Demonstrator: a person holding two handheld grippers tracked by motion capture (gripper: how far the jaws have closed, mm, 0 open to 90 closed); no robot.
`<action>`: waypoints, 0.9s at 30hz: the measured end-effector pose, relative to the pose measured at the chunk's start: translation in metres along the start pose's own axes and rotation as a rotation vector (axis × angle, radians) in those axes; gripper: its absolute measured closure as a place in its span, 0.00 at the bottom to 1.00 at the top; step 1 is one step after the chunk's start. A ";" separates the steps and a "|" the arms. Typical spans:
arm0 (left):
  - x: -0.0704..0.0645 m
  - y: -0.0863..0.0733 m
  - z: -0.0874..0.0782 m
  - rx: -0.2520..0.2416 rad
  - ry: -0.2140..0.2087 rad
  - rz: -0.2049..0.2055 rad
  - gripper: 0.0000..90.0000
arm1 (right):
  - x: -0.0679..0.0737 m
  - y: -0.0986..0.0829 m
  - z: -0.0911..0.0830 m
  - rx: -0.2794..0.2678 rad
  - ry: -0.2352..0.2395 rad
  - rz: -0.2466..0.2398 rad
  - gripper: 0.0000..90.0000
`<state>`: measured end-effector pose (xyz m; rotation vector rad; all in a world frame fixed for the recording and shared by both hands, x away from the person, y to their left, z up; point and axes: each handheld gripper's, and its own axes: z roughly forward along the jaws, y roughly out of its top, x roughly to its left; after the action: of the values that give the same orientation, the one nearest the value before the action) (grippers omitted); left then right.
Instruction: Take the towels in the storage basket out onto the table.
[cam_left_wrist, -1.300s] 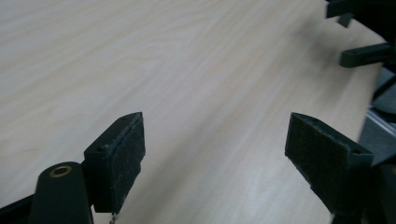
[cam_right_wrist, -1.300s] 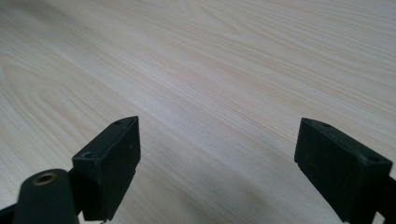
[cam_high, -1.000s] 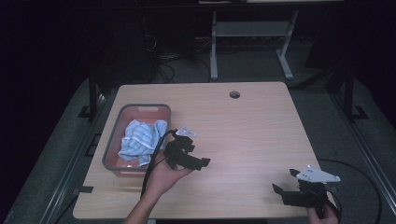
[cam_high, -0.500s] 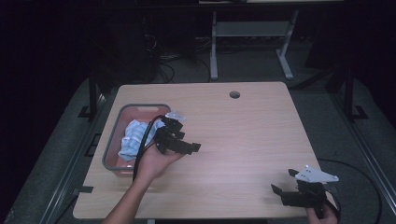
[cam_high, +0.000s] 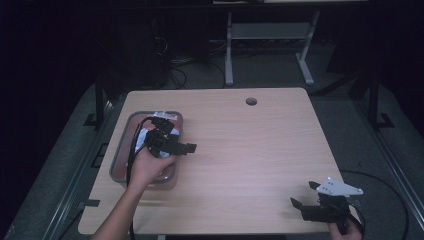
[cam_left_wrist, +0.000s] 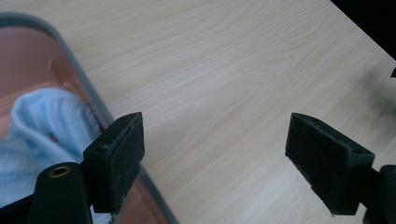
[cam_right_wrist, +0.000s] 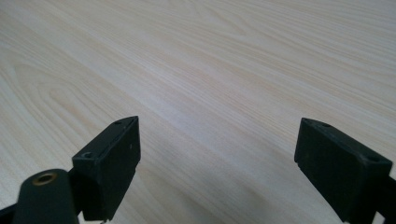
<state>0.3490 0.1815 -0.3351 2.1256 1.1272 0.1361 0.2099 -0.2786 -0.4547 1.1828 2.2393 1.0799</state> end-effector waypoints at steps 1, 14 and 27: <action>0.000 0.000 0.000 0.000 0.000 0.000 0.21 | 0.000 0.000 0.000 0.001 0.002 -0.001 0.15; 0.032 -0.014 -0.016 0.013 0.099 -0.057 0.21 | 0.002 0.001 0.001 -0.001 0.015 -0.001 0.15; 0.071 -0.030 -0.020 0.024 0.151 -0.179 0.21 | 0.001 0.001 0.002 0.005 0.021 -0.009 0.15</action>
<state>0.3638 0.2570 -0.3557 2.0503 1.4082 0.2033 0.2112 -0.2766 -0.4556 1.1671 2.2625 1.0887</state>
